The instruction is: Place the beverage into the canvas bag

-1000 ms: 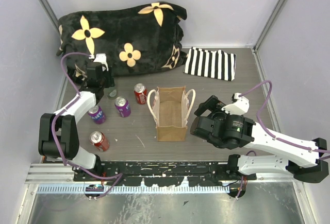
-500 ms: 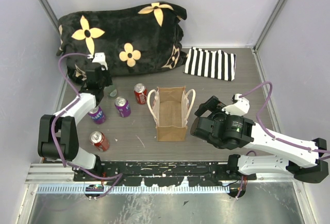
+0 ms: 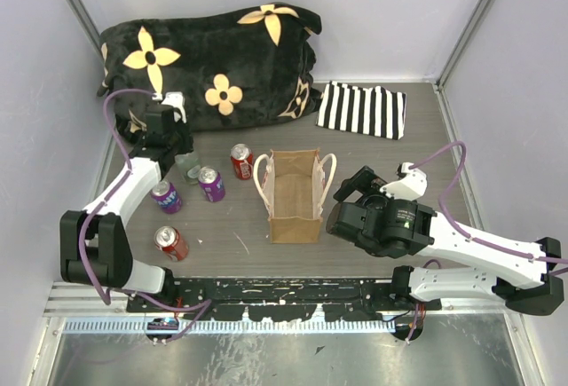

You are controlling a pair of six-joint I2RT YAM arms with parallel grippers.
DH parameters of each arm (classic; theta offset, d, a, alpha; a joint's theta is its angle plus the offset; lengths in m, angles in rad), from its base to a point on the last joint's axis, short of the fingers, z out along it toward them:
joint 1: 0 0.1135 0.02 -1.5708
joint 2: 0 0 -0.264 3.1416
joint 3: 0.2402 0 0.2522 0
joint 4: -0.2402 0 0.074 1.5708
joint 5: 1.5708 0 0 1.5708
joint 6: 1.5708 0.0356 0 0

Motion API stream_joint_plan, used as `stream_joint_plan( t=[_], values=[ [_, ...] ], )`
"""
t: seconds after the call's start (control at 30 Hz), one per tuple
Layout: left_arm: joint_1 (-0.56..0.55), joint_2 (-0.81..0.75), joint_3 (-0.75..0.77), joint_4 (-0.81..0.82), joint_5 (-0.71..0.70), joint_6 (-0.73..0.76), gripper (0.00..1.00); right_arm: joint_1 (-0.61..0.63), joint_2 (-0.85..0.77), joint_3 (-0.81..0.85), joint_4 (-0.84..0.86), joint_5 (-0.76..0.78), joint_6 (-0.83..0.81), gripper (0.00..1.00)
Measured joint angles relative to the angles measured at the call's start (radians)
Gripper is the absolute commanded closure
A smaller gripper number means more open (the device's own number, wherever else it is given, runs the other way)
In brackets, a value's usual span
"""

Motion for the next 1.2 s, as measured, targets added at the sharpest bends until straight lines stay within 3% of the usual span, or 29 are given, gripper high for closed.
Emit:
stream_joint_plan(
  t=[0.37,0.6,0.93,1.2],
  values=[
    [-0.037,-0.061,0.129,-0.139,0.018,-0.001,1.00,0.000,-0.003,-0.021,0.050,-0.003,-0.030,0.00],
    [-0.101,-0.054,0.325,-0.266,0.032,0.003,1.00,0.000,-0.014,-0.035,0.059,-0.008,-0.034,0.00],
    [-0.247,0.123,0.742,-0.356,0.088,0.018,1.00,0.000,-0.040,-0.082,0.117,-0.044,-0.075,0.00],
    [-0.392,0.239,0.918,-0.417,0.100,0.022,1.00,0.000,-0.045,-0.089,0.144,-0.054,-0.090,0.00]
  ],
)
